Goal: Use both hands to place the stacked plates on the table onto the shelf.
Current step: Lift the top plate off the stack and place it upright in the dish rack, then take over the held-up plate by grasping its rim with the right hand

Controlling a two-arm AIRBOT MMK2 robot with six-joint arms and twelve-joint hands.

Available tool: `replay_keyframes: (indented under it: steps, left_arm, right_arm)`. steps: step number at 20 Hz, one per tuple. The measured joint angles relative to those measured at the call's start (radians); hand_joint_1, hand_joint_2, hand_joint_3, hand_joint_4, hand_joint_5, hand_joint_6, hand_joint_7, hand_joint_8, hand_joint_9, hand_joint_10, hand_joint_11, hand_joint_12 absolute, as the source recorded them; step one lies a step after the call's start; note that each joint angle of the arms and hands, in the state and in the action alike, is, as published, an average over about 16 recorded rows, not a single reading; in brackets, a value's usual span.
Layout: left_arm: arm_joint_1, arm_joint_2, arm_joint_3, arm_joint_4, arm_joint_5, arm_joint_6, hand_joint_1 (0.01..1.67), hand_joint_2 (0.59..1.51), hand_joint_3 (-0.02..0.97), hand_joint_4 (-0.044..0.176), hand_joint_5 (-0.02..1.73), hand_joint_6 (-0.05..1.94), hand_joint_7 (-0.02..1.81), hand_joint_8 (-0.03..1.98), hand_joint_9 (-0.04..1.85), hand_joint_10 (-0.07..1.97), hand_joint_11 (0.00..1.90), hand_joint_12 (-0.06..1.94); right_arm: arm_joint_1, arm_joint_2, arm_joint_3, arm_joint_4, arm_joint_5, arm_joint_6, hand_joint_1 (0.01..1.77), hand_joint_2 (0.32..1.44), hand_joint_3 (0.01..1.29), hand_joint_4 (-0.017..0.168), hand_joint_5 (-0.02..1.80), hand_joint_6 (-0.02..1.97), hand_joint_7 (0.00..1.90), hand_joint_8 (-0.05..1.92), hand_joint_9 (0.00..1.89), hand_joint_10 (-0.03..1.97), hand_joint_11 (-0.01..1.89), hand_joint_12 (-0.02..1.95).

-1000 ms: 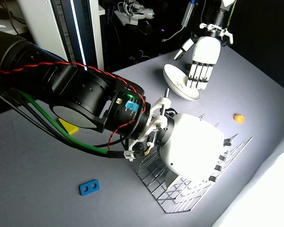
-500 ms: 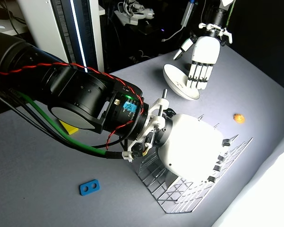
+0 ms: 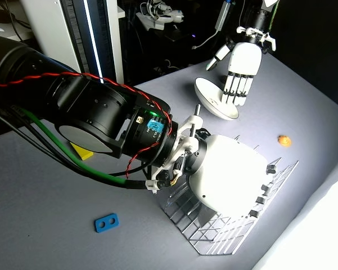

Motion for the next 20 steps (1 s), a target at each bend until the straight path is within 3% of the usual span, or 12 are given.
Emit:
replay_keyframes:
  steps: [5,8,12,14,20]
  left_arm:
    - [-0.003,0.000,0.001,-0.001,0.000,0.000,0.02,1.087,0.019,-0.007,0.04,-0.01,0.00,-0.01,-0.01,-0.02,0.02,0.00]
    - [-0.001,0.000,0.003,-0.002,-0.001,0.000,0.02,1.087,0.019,-0.007,0.04,-0.01,0.00,-0.01,-0.01,-0.02,0.02,0.00]
    - [0.003,-0.001,0.006,-0.005,-0.002,0.000,0.02,1.088,0.019,-0.007,0.04,-0.01,-0.01,-0.01,-0.01,-0.02,0.02,-0.01]
    - [0.005,0.000,0.007,-0.007,-0.003,0.000,0.02,1.088,0.019,-0.006,0.04,-0.01,-0.01,-0.01,-0.01,-0.02,0.02,-0.01]
    - [0.010,0.000,0.010,-0.011,-0.005,0.000,0.02,1.088,0.019,-0.006,0.04,-0.01,-0.01,-0.01,-0.01,-0.02,0.02,-0.01]
  right_arm:
    - [0.009,0.005,-0.003,-0.005,-0.009,-0.011,1.12,1.10,0.02,-0.012,0.81,0.92,0.93,0.61,0.97,0.56,0.72,1.10]
    - [0.018,0.009,-0.008,-0.013,-0.013,-0.017,1.09,1.10,0.02,-0.012,0.81,0.79,0.94,0.46,0.96,0.55,0.68,1.08]
    - [0.031,0.016,-0.020,-0.029,-0.017,-0.022,1.07,1.09,0.02,-0.011,0.81,0.71,0.95,0.45,0.97,0.51,0.66,1.03]
    - [0.040,0.021,-0.029,-0.041,-0.020,-0.023,1.05,1.08,0.02,-0.009,0.80,0.58,0.94,0.36,0.96,0.48,0.65,1.02]
    - [0.081,0.042,-0.072,-0.097,-0.021,-0.036,0.98,1.07,0.01,-0.002,0.77,0.17,0.93,0.03,0.96,0.14,0.57,0.96]
